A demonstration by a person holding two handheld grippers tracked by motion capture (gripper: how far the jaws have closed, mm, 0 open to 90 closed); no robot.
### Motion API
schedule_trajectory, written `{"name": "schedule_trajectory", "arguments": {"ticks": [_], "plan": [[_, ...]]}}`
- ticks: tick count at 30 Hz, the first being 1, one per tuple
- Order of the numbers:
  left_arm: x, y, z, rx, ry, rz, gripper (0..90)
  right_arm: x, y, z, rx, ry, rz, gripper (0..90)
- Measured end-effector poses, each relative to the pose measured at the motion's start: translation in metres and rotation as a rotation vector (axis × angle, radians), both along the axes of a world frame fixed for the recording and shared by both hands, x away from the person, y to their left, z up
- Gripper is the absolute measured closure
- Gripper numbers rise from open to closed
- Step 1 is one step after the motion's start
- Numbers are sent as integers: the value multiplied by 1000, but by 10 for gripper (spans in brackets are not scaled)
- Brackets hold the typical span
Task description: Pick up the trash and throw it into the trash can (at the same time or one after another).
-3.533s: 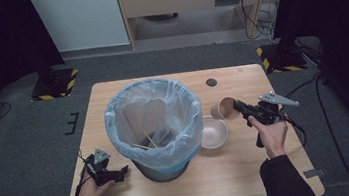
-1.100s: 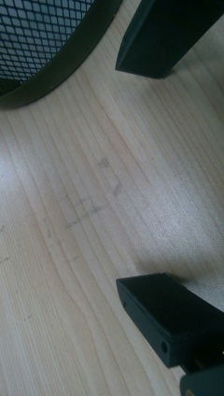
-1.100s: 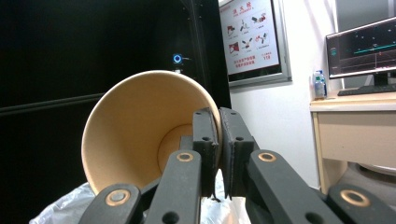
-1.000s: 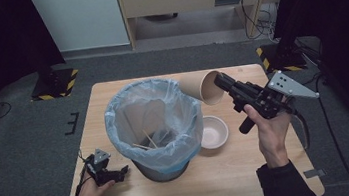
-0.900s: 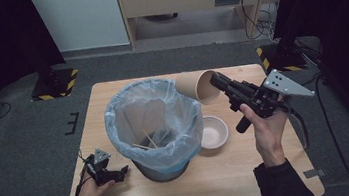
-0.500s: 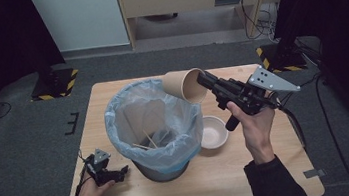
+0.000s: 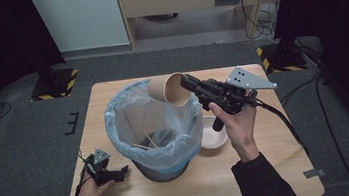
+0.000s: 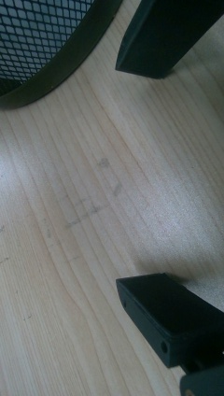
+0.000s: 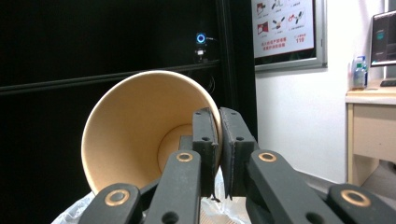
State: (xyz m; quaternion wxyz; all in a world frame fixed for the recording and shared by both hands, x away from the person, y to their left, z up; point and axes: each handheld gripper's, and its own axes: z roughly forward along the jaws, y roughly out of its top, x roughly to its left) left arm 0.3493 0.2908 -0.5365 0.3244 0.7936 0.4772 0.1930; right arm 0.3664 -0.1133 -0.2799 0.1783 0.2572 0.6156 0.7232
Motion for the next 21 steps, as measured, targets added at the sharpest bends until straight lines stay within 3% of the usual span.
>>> {"name": "schedule_trajectory", "arguments": {"ticks": [10,15,18,19,20,21], "plan": [[0,0,0,0,0,0,0,8,8,-6,-41,25,12,810],[0,0,0,0,0,0,0,7,-6,3,-34,-2,-33,784],[0,0,0,0,0,0,0,4,-26,14,-36,-28,-105,730],[0,0,0,0,0,0,0,4,-26,14,-36,-28,-105,730],[0,0,0,0,0,0,0,2,-38,19,-57,-41,-150,692],[0,0,0,0,0,0,0,2,-38,19,-57,-41,-150,692]]}}
